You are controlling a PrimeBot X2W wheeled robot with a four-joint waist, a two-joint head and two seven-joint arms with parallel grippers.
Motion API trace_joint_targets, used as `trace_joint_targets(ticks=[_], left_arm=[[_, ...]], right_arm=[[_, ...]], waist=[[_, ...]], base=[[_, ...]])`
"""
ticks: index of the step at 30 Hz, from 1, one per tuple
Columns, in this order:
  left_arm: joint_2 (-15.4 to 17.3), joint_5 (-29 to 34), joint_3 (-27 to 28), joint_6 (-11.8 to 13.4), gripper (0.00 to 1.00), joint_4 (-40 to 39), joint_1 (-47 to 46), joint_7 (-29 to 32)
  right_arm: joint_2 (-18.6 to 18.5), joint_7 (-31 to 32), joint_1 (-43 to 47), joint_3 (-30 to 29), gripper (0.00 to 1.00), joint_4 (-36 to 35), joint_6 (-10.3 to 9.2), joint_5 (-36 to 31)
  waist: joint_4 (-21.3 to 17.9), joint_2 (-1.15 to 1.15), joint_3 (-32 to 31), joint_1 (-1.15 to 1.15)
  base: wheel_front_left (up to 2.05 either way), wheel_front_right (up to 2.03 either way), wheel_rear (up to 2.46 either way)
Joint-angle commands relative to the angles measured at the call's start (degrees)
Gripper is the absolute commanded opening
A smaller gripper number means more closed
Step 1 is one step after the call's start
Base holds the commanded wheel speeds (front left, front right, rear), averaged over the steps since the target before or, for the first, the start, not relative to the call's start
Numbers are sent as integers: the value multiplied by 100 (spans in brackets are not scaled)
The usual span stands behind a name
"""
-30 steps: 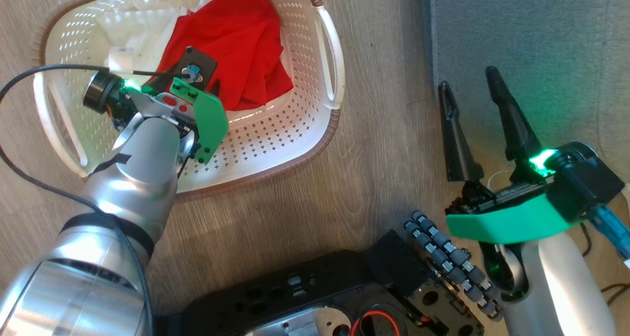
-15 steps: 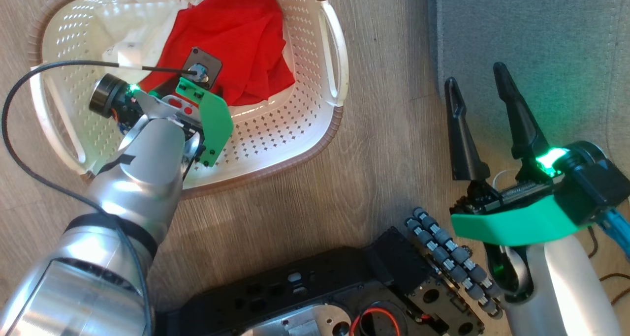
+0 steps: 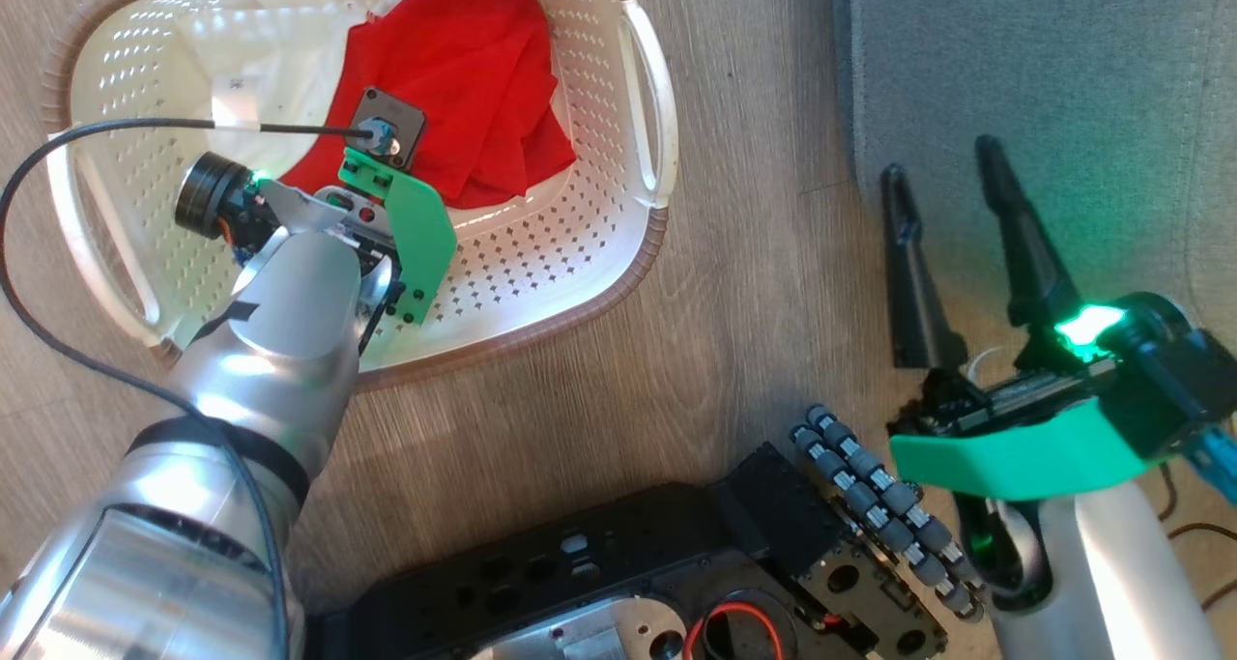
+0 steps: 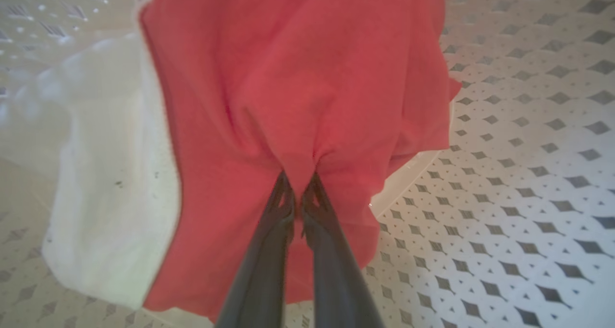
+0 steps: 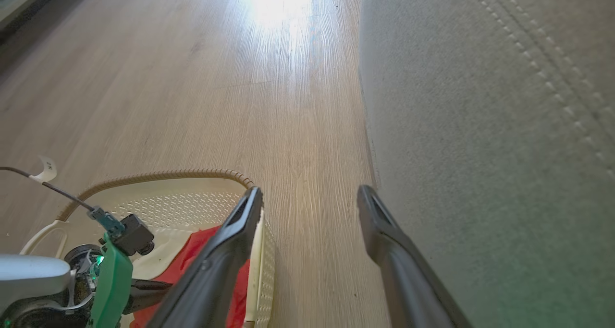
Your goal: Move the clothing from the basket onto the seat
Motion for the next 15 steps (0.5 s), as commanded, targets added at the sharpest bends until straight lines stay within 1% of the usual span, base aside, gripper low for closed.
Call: trace_joint_targets(ticks=[1, 9, 15], left_arm=[[47, -62, 27, -19, 0, -8, 42, -6], [57, -100, -66, -89, 0, 37, 19, -78], [134, -189, -65, -75, 0, 47, 194, -232]], right_arm=[[15, -54, 324, 142, 100, -157, 14, 11], [15, -54, 59, 44, 100, -81, 14, 33], [15, -54, -438, 60, 100, 174, 14, 191]], waist=[[3, 0, 4, 0], [-16, 0, -85, 0], [-143, 0, -418, 0]], base=[[0, 0, 0], [0, 0, 0], [0, 0, 0]])
